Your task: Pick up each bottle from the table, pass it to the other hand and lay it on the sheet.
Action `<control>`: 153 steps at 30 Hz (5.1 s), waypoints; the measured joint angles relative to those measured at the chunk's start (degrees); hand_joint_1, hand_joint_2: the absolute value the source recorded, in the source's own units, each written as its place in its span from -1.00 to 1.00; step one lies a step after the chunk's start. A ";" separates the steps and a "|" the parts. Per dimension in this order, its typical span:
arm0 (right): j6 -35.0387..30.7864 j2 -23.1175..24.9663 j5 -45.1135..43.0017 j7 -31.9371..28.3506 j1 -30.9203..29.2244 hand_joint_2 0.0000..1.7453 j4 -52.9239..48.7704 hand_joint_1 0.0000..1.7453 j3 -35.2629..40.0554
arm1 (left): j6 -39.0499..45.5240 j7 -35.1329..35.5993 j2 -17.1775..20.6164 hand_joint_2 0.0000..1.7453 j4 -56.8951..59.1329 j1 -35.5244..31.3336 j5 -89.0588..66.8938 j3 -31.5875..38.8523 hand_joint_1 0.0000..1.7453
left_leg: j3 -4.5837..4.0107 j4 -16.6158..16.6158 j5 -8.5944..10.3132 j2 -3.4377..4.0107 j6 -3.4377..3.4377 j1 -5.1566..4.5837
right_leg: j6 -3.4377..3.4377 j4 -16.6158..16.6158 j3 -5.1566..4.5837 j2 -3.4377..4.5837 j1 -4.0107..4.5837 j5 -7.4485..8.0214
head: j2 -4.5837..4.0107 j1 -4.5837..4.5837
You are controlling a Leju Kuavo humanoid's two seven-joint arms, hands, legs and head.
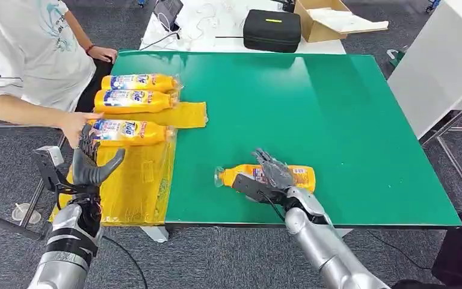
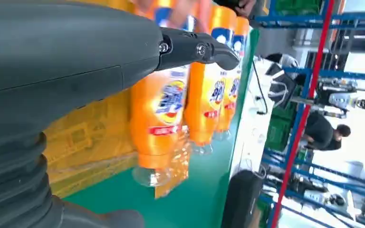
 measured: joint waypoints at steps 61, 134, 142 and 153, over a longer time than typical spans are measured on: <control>-9.60 -9.52 -12.12 -2.01 -11.47 1.00 6.50 1.00 16.08 | 2.16 2.63 -3.96 1.00 5.59 -0.26 1.62 2.42 -1.00 | 0.01 0.02 -0.03 -0.06 0.01 0.00 | 0.06 0.00 0.09 0.01 0.02 0.03 | 0.00 0.00; -18.73 20.72 -14.18 -26.29 3.80 1.00 15.63 1.00 4.46 | -14.95 12.88 -5.29 1.00 -11.34 14.31 23.39 -25.67 1.00 | -0.07 -0.03 -0.11 0.03 -0.07 0.02 | -0.10 -0.01 -0.15 -0.02 0.02 -0.09 | 0.00 -0.02; -18.38 20.94 -14.27 -25.94 2.94 1.00 15.60 -1.00 4.76 | -14.84 12.88 -5.60 1.00 -13.88 15.06 24.11 -24.29 1.00 | -0.08 -0.03 -0.11 0.05 -0.07 0.02 | -0.10 -0.01 -0.19 0.02 0.02 -0.09 | 0.00 -0.02; -19.08 20.63 -16.70 -24.96 3.64 -1.00 12.74 -1.00 4.50 | -7.78 8.80 -6.03 1.00 -17.69 14.37 19.80 -22.71 1.00 | -0.11 -0.02 -0.10 0.05 -0.07 0.02 | -0.10 -0.01 -0.21 0.02 0.02 -0.08 | 0.00 -0.02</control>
